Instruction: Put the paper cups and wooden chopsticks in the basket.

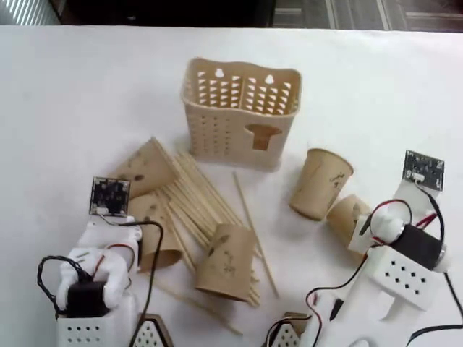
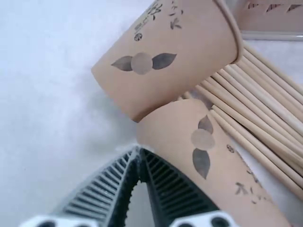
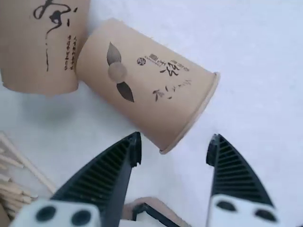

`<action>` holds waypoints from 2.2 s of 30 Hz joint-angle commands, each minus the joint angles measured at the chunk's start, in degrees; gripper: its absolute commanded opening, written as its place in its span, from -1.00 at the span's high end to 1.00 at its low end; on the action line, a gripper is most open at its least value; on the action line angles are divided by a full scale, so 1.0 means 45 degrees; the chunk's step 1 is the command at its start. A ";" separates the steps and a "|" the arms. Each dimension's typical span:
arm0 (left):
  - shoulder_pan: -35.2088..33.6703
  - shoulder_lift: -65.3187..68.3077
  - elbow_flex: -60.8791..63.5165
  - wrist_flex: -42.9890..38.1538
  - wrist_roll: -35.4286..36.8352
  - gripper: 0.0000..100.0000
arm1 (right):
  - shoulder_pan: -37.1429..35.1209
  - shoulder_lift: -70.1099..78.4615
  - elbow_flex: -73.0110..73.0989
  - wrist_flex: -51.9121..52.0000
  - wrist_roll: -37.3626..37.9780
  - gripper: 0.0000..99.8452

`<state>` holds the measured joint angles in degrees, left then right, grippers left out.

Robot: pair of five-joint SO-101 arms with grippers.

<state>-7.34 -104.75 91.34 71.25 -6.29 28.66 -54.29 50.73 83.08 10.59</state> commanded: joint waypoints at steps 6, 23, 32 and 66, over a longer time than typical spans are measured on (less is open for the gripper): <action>-0.0088 0.0088 0.0020 -0.0156 -0.0098 0.95 | -0.0147 -0.0225 0.2383 -0.2823 -0.2540 0.55; -0.0088 0.0088 0.0020 -0.0156 -0.0098 0.95 | 0.0283 -0.0361 0.0078 -0.2764 -0.0606 0.96; -0.0088 0.0088 0.0020 -0.0156 -0.0098 0.95 | -0.0147 -0.0264 -0.3810 -0.2608 0.1641 0.97; -0.0088 0.0088 0.0020 -0.0156 -0.0098 0.95 | -0.9895 0.4405 -1.2601 -0.2452 0.2598 0.96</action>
<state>-7.34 -104.75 91.34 71.25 -6.29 -14.68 -37.32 -1.23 72.00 21.85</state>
